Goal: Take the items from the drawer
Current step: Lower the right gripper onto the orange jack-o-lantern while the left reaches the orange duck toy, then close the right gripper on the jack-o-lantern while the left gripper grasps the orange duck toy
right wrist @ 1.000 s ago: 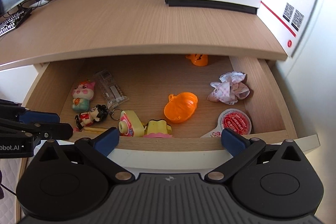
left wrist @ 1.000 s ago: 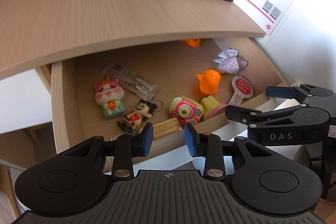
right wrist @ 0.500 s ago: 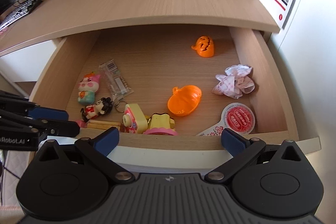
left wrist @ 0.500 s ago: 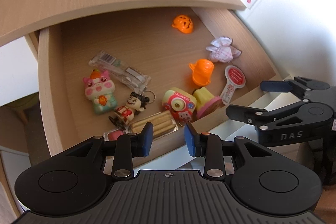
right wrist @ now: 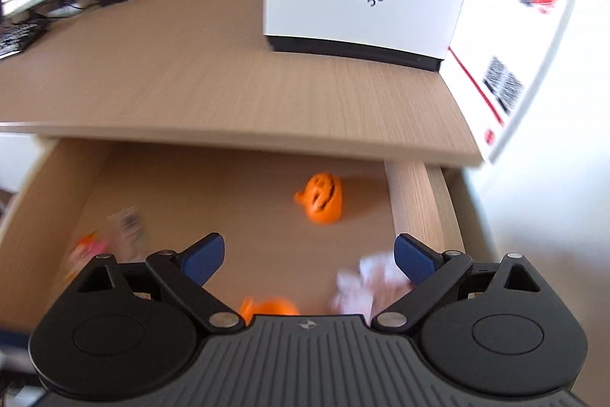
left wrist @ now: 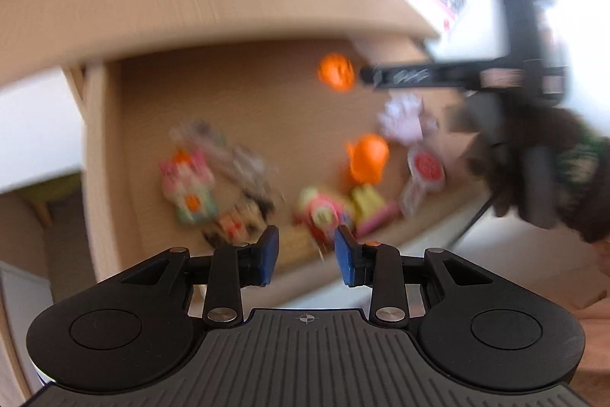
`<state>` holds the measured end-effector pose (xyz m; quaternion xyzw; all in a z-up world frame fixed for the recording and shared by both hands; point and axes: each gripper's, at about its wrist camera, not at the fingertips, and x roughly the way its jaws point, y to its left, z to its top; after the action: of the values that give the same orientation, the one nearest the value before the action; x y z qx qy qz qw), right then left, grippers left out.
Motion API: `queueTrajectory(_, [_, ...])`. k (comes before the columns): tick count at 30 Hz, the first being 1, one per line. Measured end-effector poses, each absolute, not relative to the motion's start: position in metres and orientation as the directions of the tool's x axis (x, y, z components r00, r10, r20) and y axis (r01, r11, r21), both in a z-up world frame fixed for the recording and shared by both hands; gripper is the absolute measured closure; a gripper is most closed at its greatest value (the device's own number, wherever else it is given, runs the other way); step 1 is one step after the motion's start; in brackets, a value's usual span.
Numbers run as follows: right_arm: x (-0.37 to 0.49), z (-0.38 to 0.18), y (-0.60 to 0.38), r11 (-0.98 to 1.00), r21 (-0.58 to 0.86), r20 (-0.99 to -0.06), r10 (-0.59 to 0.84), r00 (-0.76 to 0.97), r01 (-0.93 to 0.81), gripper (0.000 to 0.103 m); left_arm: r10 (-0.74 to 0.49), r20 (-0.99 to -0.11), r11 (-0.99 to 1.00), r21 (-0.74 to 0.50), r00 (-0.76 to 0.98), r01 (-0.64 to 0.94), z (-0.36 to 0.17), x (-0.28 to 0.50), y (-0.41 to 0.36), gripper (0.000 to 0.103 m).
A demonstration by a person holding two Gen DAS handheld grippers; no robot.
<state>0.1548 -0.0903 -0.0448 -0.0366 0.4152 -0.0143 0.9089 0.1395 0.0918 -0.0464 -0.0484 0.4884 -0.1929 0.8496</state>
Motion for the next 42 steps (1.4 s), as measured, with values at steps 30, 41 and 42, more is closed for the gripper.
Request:
queueTrajectory(30, [0.173, -0.041, -0.128, 0.996, 0.079, -0.814, 0.046, 0.578, 0.032, 0.094, -0.494, -0.821, 0.838, -0.362, 0.286, 0.408, -0.099, 0.238, 0.053, 0.068])
queueTrajectory(41, [0.114, -0.017, -0.157, 0.994, 0.079, -0.782, 0.018, 0.623, 0.071, 0.099, -0.449, -0.886, 0.832, -0.366, 0.117, 0.417, -0.161, 0.266, -0.025, 0.068])
queueTrajectory(42, [0.114, -0.019, -0.155, 0.995, 0.069, -0.783, 0.013, 0.622, 0.066, 0.099, -0.448, -0.888, 0.829, -0.367, 0.108, 0.421, -0.164, 0.266, -0.03, 0.068])
